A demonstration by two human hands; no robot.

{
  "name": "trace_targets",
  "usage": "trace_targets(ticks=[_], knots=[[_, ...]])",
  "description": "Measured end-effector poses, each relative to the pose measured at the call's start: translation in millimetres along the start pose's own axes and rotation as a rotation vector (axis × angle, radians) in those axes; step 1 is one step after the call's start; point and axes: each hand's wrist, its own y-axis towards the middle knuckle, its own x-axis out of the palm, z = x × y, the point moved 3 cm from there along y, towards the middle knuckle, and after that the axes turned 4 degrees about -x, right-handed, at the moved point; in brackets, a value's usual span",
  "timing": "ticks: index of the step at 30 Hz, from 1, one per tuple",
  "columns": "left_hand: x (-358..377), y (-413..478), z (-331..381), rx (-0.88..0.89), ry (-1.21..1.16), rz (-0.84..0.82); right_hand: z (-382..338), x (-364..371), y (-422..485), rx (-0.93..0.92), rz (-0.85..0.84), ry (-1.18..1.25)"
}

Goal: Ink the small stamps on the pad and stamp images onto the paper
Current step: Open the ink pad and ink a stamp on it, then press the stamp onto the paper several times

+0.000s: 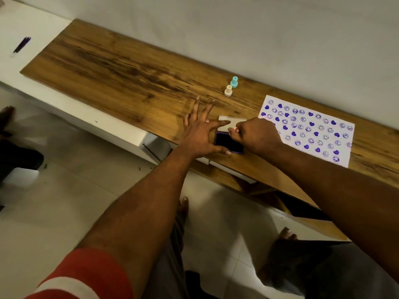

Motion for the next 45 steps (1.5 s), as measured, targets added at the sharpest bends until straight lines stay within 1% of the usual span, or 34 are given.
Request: trace_targets(ticks=[3, 6, 8, 10, 12, 13, 14, 15, 16, 17, 18, 21, 26, 30, 33, 34, 36, 38, 39, 41, 43, 45], knots=[[3.2, -3.1, 1.3, 0.002, 0.013, -0.012, -4.3, 0.9, -2.4, -0.019, -0.068, -0.105], [7.3, -6.0, 0.4, -0.043, -0.028, -0.006, -11.7, 0.5, -7.6, -0.033, -0.170, -0.170], [9.6, -6.5, -0.6, -0.062, -0.049, 0.006, -15.6, -6.9, -8.4, -0.025, -0.186, -0.186], [11.1, -6.4, -1.1, -0.078, -0.053, 0.000, -19.9, -25.7, 0.0, -0.003, -0.092, -0.170], [13.7, -5.8, -2.4, -0.095, -0.051, -0.020, -23.4, -45.3, 9.8, 0.044, 0.087, -0.147], [15.1, -5.4, -2.7, -0.101, -0.053, -0.023, -25.1, -49.8, 10.5, 0.063, 0.146, -0.155], [15.6, -5.1, -3.3, -0.107, -0.056, -0.020, -28.9, -46.6, 8.6, 0.053, 0.134, -0.186], [15.7, -5.0, -3.9, -0.110, -0.060, -0.015, -33.4, -33.0, 2.8, 0.023, 0.053, -0.221], [15.4, -4.8, -4.1, -0.108, -0.066, -0.011, -38.3, -15.8, -5.2, 0.007, -0.069, -0.242], [15.8, -4.5, -4.0, -0.102, -0.069, -0.011, -41.0, -1.9, -12.5, 0.022, -0.182, -0.248], [15.9, -3.8, -4.3, -0.100, -0.068, -0.013, -41.5, 6.4, -16.0, 0.038, -0.245, -0.257], [16.6, -5.2, -4.4, -0.102, -0.077, -0.014, -41.7, 12.2, -10.0, 0.060, -0.274, -0.318], [16.7, -4.5, -7.3, -0.102, -0.062, -0.024, -44.0, 18.1, -6.6, 0.125, -0.212, -0.278], [17.4, -4.3, -5.6, -0.069, -0.053, 0.005, -38.5, 23.5, -6.7, 0.107, -0.152, -0.259], [15.8, -4.8, -5.5, -0.066, -0.053, 0.007, -35.2, 20.8, -6.7, 0.076, -0.127, -0.181], [15.6, -5.3, -5.0, -0.063, -0.041, -0.001, -30.4, 16.4, -8.6, 0.080, -0.088, -0.111], [15.8, -6.4, -3.5, -0.049, -0.011, -0.018, -9.6, 4.0, -19.3, 0.119, 0.028, 0.116], [16.8, -7.8, -3.1, -0.019, 0.029, -0.026, 25.6, -4.6, -37.4, 0.241, 0.145, 0.354], [17.4, -9.4, -3.5, 0.000, 0.049, -0.024, 44.8, -4.8, -47.1, 0.301, 0.174, 0.401], [17.9, -12.3, -1.5, 0.026, 0.084, -0.020, 79.5, -0.1, -66.4, 0.401, 0.170, 0.386], [16.7, -12.9, 7.1, 0.048, 0.126, -0.015, 104.2, 9.2, -82.1, 0.472, 0.150, 0.403], [15.9, -12.4, 25.3, 0.106, 0.175, 0.026, 116.5, 18.5, -92.8, 0.516, 0.143, 0.479]])
